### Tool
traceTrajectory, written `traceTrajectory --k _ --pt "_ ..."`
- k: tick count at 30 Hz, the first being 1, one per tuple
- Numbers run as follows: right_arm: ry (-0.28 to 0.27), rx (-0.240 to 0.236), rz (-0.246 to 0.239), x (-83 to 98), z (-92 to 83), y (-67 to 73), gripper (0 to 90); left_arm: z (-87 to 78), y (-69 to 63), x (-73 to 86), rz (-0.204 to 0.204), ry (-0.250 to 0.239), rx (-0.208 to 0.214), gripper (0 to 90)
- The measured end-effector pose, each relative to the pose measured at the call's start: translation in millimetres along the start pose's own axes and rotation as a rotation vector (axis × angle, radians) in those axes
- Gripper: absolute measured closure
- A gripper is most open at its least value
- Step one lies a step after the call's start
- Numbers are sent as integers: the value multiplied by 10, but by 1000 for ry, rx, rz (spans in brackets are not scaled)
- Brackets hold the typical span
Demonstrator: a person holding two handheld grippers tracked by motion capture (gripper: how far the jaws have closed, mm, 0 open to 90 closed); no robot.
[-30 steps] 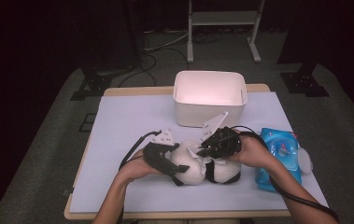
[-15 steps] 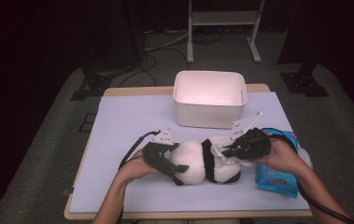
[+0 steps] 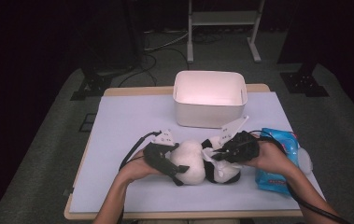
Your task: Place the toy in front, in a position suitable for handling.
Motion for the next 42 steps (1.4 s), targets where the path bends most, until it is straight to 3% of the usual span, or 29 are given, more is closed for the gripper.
traceTrajectory --k 6,10,27,35,42 --pt "3 -43 -24 -133 173 49 840 -1 -1 7 1 2 2 96" --pt "-2 -48 -32 -126 164 67 840 -6 -3 14 3 0 3 96" --pt "-100 15 107 520 -315 89 840 -10 2 30 -16 -9 3 96" --pt "-153 18 183 747 -325 86 840 -10 5 27 -10 -9 2 96" --pt "-187 21 219 888 -320 98 840 -8 -4 30 -6 -10 -3 96"
Point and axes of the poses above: each handheld gripper's, and its own axes: z roughly forward along the jaws, x roughly out of its underside, y roughly to its left, the point moved 6 cm from there along z, roughly forward along the jaws, and after that the axes turned 4 degrees about -z, right-handed, at the moved point
